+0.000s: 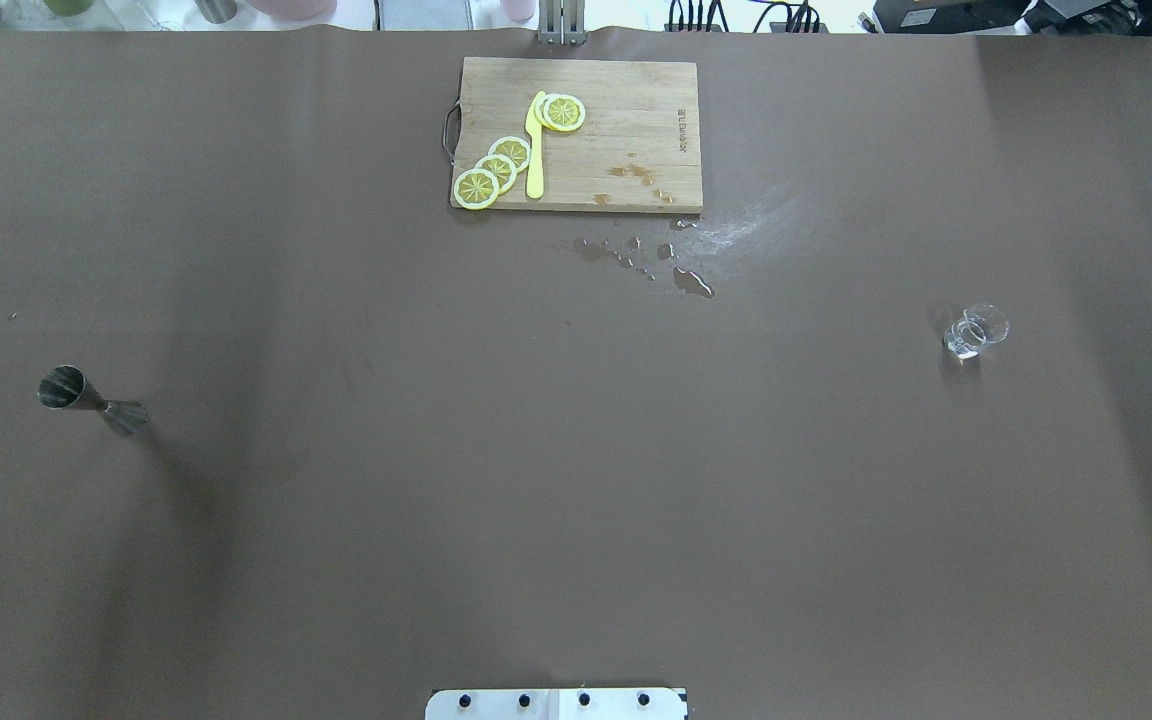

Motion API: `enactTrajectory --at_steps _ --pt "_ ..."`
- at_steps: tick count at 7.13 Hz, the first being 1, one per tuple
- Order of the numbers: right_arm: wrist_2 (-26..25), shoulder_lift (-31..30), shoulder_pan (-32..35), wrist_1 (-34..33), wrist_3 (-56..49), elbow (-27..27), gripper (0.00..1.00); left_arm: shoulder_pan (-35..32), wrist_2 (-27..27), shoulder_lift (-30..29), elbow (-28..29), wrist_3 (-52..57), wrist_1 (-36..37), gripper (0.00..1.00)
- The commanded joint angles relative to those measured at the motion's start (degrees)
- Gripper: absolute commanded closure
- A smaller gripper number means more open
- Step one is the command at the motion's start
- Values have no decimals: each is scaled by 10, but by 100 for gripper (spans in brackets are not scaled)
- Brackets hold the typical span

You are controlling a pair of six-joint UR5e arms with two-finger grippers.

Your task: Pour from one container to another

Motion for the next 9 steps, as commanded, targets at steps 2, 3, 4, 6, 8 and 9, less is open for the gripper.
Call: enactTrajectory --at_steps 2,3,4,6,8,9 --pt "7 36 -45 45 7 -3 0 -3 0 2 -4 2 8 2" --pt "6 36 -45 48 7 -2 0 -2 0 0 -3 2 8 2" --pt "9 39 -45 48 7 -1 0 -2 0 0 -3 2 8 2" --pt "12 40 -45 48 6 0 0 -2 0 -2 -3 2 7 2" --pt "12 40 -45 48 6 -1 0 -2 0 1 -5 -2 6 2" --pt "12 40 -45 48 6 0 0 -2 0 0 -5 -3 5 2"
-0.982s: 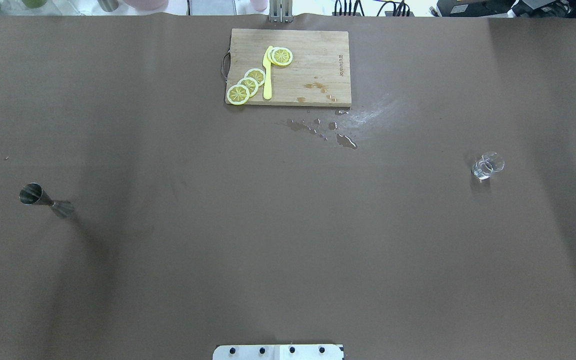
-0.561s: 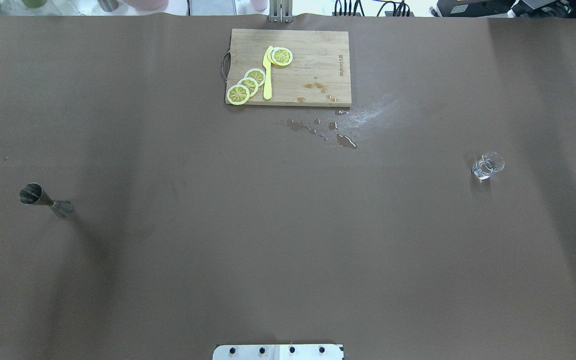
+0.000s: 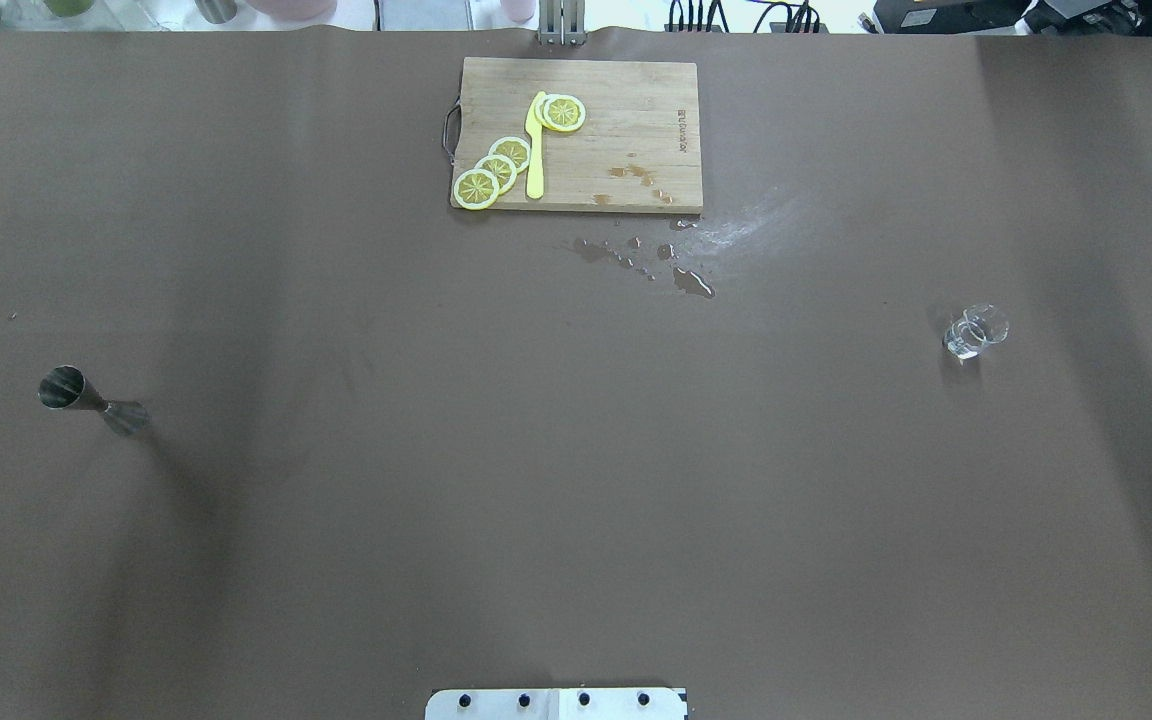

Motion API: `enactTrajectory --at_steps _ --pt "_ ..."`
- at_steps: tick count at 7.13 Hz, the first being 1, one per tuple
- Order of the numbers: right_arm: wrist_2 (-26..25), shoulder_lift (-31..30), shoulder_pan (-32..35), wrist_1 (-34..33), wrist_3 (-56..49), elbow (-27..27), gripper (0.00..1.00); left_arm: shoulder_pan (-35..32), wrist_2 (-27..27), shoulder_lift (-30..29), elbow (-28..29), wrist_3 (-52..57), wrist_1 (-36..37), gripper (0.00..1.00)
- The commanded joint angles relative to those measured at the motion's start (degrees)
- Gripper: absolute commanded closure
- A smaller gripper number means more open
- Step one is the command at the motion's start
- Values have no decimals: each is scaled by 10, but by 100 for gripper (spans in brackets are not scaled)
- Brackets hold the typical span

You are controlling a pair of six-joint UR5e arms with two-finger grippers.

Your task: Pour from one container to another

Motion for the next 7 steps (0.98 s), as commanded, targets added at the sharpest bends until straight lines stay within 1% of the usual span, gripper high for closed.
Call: enactTrajectory --at_steps 1,7 --pt "0 0 0 0 0 0 0 0 0 -1 2 -2 -1 2" --pt "-7 -4 0 0 -4 -1 0 1 -1 -3 5 -5 3 2"
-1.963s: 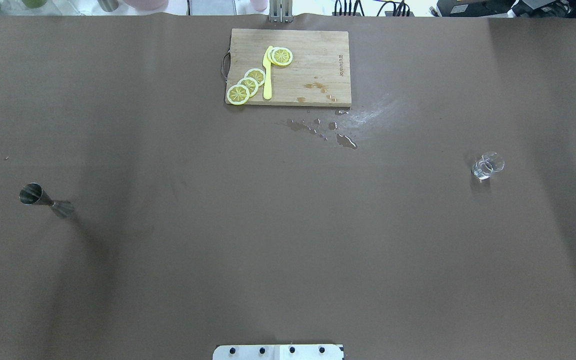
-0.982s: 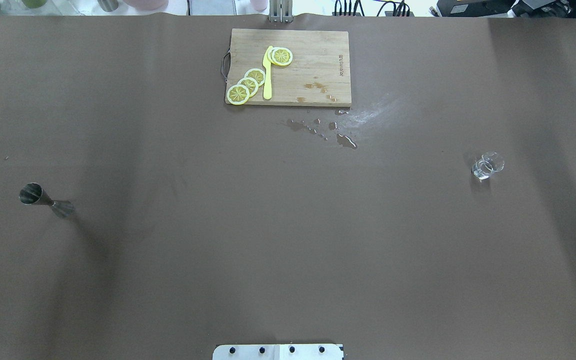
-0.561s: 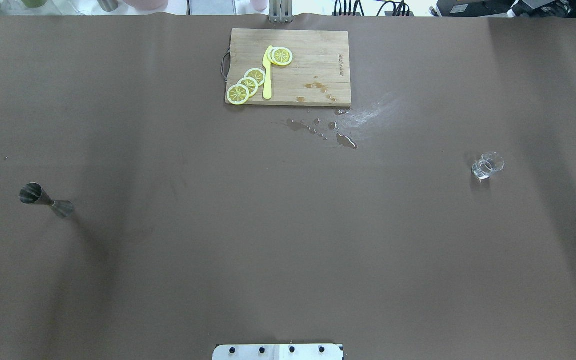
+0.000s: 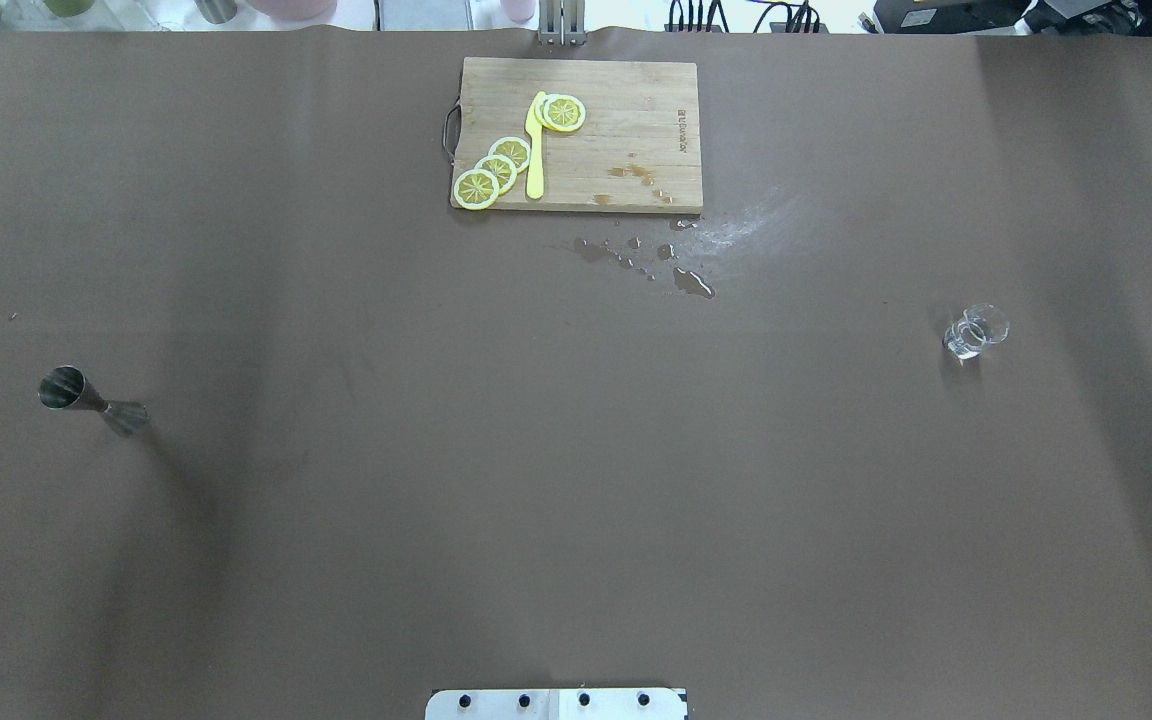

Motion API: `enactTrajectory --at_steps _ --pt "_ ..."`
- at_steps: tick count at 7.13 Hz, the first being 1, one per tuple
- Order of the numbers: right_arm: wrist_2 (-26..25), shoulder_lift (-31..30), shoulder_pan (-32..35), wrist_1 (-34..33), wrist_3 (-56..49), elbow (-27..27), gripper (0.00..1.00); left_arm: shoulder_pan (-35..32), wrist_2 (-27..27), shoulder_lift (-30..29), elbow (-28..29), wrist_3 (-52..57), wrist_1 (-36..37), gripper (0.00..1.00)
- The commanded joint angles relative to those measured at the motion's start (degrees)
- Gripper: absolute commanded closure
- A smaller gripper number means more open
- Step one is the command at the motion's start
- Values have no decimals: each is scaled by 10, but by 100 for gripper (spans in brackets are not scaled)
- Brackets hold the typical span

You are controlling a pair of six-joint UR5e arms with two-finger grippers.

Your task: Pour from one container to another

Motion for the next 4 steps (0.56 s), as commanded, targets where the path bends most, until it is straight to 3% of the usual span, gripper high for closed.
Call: enactTrajectory --at_steps 1,4 --pt "-1 -1 0 0 0 0 0 1 0 0 3 0 0 2" --pt "-1 -3 0 0 1 -1 0 1 -3 0 -2 -1 1 2"
